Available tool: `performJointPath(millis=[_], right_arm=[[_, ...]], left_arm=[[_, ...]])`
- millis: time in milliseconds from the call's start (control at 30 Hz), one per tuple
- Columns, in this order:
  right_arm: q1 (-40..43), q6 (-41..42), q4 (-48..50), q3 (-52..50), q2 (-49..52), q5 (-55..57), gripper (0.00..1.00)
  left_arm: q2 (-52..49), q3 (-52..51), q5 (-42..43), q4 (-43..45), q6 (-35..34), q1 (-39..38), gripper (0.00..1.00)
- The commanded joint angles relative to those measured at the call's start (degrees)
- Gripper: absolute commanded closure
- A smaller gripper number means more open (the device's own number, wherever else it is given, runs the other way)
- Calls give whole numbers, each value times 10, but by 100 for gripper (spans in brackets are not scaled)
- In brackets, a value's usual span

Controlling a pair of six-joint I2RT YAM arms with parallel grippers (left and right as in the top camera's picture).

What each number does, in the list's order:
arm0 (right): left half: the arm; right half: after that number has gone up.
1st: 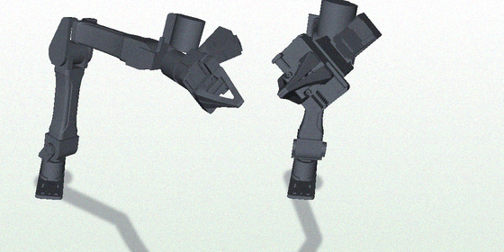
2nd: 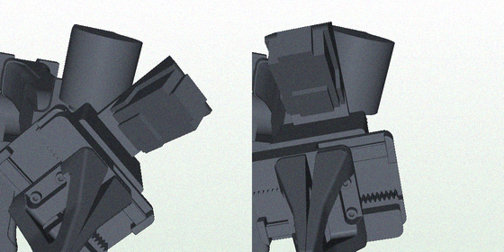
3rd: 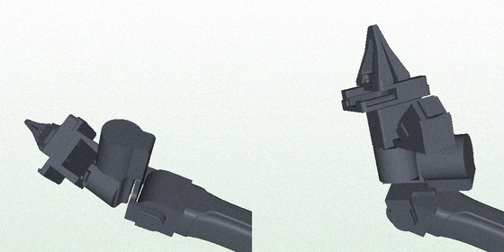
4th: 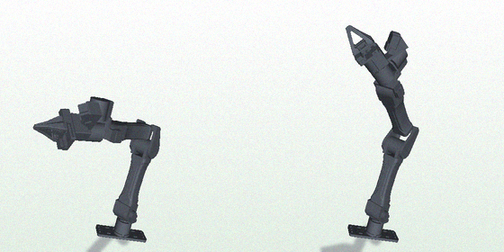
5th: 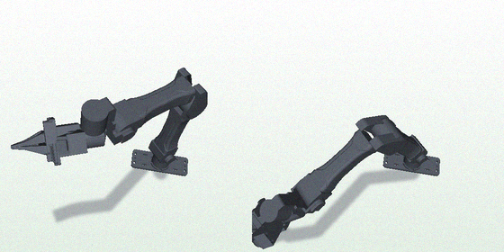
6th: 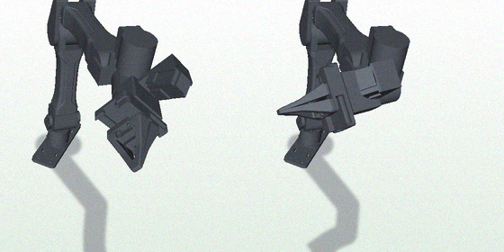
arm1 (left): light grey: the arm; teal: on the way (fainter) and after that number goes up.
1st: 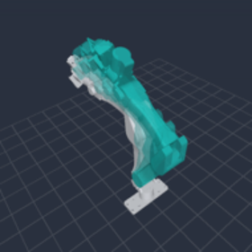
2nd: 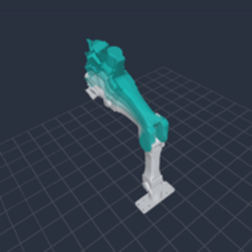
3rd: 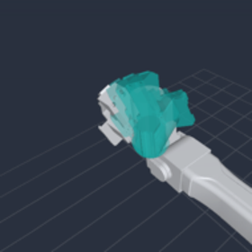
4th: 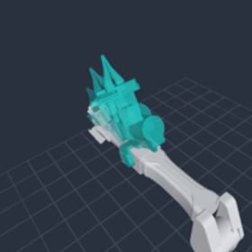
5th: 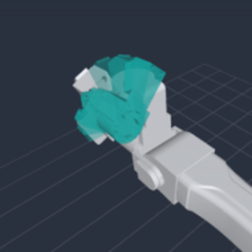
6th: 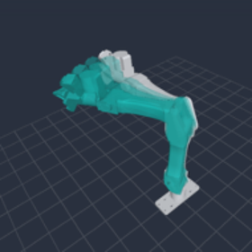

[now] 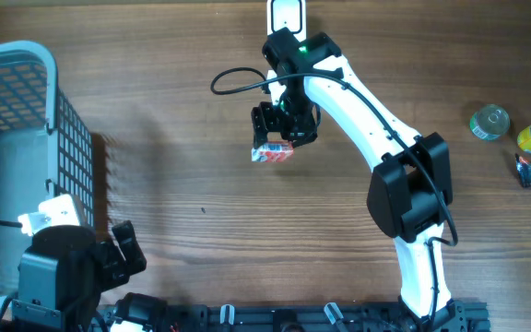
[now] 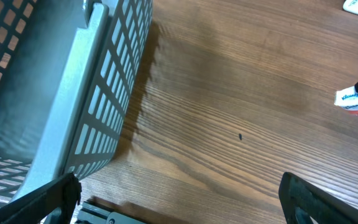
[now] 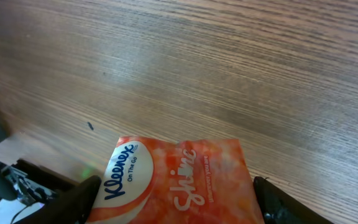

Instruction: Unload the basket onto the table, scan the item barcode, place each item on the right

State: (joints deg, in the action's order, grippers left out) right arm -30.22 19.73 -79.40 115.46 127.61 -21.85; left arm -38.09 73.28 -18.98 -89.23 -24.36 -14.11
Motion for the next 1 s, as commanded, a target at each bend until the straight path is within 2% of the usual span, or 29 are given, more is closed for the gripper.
performJointPath(millis=[0,100,300,400,567,633,767,800,900,967], right_arm=[[0,30,7,10,-11,68,27],[0,30,20,10,-11,130,27],[-1,28,150,-27,-11,223,26],[-3,33,264,-119,-10,222,26],[-7,75,342,-273,-10,218,25],[-7,68,336,-289,-10,218,0],[-7,35,336,-289,-10,218,0],[-7,19,338,-289,-10,220,1],[-7,-2,342,-289,-10,231,34],[-7,-3,342,-289,-10,235,40]], left_arm=[[1,1,6,-2,-8,2,0],[1,1,6,-2,-8,2,0],[1,1,6,-2,-8,2,0],[1,1,6,-2,-8,2,0],[1,1,6,-2,-8,2,0],[1,1,6,-2,-8,2,0],[1,1,6,-2,-8,2,0],[1,1,6,-2,-8,2,0],[1,1,6,-2,-8,2,0],[1,1,6,-2,-8,2,0]])
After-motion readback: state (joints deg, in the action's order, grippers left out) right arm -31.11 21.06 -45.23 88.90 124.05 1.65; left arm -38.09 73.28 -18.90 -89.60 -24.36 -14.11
